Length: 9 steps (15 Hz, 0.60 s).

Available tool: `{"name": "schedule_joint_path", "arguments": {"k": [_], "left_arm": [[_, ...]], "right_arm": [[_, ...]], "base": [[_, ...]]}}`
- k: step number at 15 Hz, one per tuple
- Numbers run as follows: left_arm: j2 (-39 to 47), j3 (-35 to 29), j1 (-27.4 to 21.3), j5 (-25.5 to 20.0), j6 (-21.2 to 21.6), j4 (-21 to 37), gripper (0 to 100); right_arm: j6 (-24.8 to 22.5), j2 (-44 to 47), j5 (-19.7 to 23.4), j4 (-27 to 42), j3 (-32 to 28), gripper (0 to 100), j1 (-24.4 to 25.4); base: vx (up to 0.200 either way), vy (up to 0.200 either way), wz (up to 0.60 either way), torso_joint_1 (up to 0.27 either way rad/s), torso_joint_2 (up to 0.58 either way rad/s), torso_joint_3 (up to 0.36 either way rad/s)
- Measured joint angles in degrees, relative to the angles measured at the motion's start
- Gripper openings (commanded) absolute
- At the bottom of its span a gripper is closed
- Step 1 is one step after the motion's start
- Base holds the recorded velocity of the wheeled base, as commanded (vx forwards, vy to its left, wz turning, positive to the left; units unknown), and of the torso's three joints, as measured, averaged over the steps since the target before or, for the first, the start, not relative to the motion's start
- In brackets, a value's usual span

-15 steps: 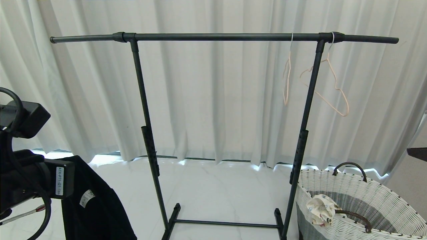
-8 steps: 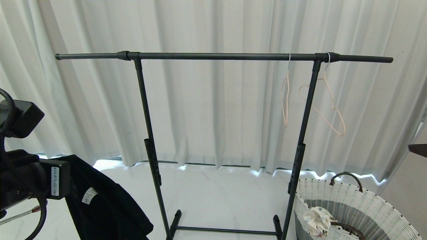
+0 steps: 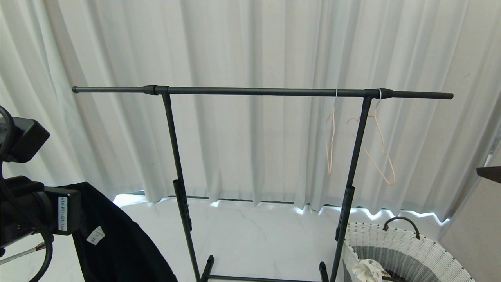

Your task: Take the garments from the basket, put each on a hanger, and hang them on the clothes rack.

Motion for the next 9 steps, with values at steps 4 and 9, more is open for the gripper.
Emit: {"name": "schedule_joint_path", "arguments": {"k": [4,9], "left_arm": [[0.0,0.0,0.0,0.0,0.0,-0.1,0],[0.0,-0.1,-0.2,0.0,-0.1,0.0,0]], "right_arm": [[0.0,0.7,0.0,-1.9,0.1,100,-0.1],[-0.2,3.1,4.3,-5.9,0.2,100,-2.1]], "base": [[0.0,0.0,0.0,0.224,-0.49,-0.26],[0.12,0.0,0.0,0.039,-0.09,-0.054]]}}
